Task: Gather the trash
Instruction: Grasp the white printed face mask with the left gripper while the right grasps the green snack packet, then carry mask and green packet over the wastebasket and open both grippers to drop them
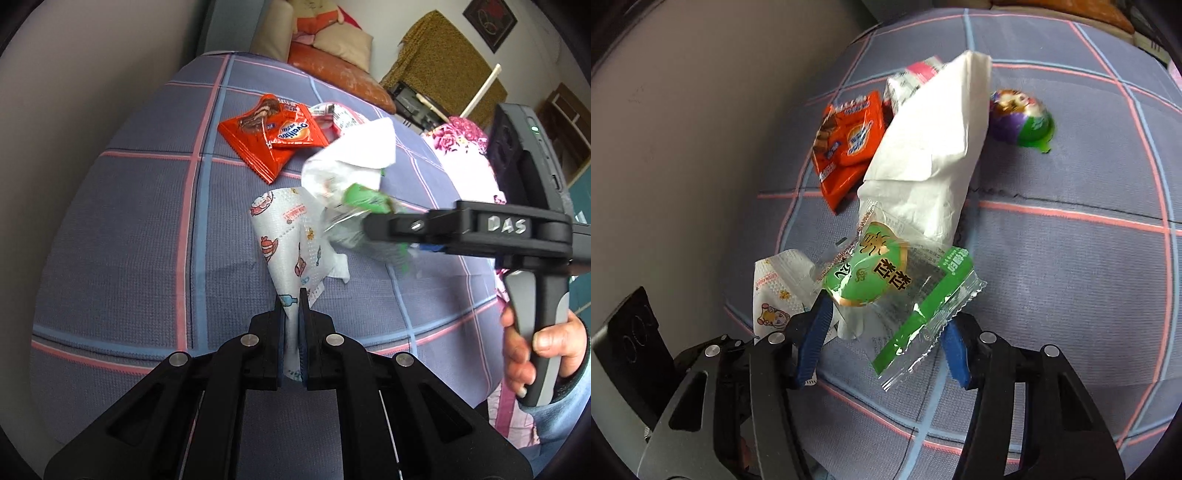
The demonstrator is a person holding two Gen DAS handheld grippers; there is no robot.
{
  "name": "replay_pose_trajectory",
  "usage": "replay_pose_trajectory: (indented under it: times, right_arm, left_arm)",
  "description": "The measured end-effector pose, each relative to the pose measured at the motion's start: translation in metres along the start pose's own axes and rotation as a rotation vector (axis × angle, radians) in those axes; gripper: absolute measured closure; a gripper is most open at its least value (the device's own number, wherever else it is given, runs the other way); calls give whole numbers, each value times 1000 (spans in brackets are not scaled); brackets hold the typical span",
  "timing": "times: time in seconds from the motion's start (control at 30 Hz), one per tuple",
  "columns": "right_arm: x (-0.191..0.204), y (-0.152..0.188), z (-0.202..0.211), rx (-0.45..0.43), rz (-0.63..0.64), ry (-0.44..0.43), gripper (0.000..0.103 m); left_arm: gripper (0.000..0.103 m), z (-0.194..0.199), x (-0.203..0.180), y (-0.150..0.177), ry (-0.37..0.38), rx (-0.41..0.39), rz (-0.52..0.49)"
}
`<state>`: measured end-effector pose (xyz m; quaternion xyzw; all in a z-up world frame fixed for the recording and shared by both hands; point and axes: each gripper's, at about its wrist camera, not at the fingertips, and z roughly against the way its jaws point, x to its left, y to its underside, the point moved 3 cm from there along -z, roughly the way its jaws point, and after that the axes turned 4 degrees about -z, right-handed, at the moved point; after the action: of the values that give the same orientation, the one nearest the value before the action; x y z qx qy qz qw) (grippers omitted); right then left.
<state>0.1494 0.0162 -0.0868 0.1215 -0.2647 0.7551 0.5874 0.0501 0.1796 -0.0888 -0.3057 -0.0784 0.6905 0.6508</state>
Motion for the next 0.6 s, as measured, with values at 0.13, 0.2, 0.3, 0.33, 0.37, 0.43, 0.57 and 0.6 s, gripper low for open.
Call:
replay_pose_trajectory:
  times: [0.13, 0.2, 0.3, 0.33, 0.37, 0.43, 0.57, 0.6]
  right_arm:
    - [-20, -2, 26, -33, -40, 11, 50]
    - [-25, 2, 39, -51, -43, 19, 50]
    - [-42, 7, 63, -88, -51, 38, 50]
    - [-50, 7, 72, -102, -62, 44, 50]
    - [-59, 6, 79, -115, -73, 48, 50]
    - [-79, 9, 99, -146, -99, 57, 50]
    - [-119, 13, 138, -220, -160, 77, 50]
    - [-131, 14, 148, -236, -175, 84, 50]
  left_arm:
    - [96, -2, -8, -10, 10, 1, -7]
    - [96, 0, -16, -17, 18, -7, -23]
    - [96, 7, -30, -25, 38, -24, -46]
    - [96, 9, -37, -29, 46, -28, -57]
    - [96, 10, -44, -32, 50, -33, -71]
    - [96, 10, -59, -40, 69, -35, -95]
    - [96, -2, -95, -54, 95, -24, -148]
    - [96, -7, -107, -57, 102, -18, -166]
